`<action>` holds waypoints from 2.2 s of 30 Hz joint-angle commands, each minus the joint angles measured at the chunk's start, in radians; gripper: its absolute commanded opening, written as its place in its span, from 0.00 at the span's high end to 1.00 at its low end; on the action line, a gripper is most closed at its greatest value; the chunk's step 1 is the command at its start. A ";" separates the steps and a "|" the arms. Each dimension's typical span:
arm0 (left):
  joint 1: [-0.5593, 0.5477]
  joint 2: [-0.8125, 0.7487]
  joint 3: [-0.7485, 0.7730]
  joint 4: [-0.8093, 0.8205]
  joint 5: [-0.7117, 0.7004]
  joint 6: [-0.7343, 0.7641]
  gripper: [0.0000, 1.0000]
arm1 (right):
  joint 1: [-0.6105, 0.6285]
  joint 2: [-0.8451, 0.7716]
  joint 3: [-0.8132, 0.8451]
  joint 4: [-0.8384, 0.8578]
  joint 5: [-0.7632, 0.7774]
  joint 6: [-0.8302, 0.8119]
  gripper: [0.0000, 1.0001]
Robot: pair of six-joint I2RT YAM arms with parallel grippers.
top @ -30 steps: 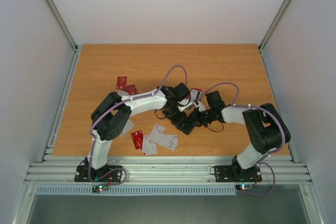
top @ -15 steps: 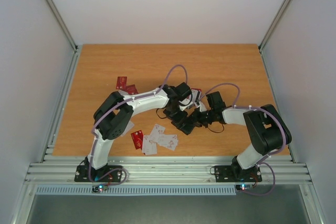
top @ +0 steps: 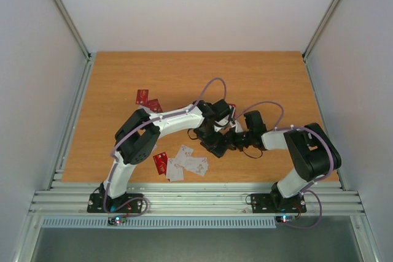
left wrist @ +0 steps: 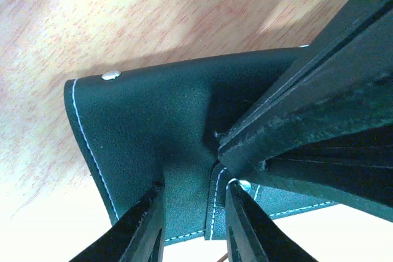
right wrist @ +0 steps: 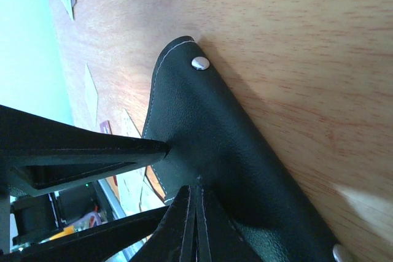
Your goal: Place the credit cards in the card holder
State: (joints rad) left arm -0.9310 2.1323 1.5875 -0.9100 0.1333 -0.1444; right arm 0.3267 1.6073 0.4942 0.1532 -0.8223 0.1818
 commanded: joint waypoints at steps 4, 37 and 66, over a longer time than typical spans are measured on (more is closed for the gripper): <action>-0.038 0.140 -0.121 -0.025 -0.089 -0.018 0.71 | 0.007 -0.003 -0.036 -0.025 0.037 0.047 0.98; 0.284 -1.268 -0.868 0.700 -0.598 0.287 0.01 | -0.022 -0.406 0.935 -1.114 1.000 -0.376 0.02; 0.857 -0.973 -1.314 1.542 -0.328 0.271 0.01 | -0.300 -0.513 -0.170 0.258 0.898 -0.660 0.02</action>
State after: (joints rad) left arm -0.1162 1.0519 0.2485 0.3214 -0.2272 0.1448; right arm 0.1001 0.9817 0.3923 -0.0051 0.1883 -0.4778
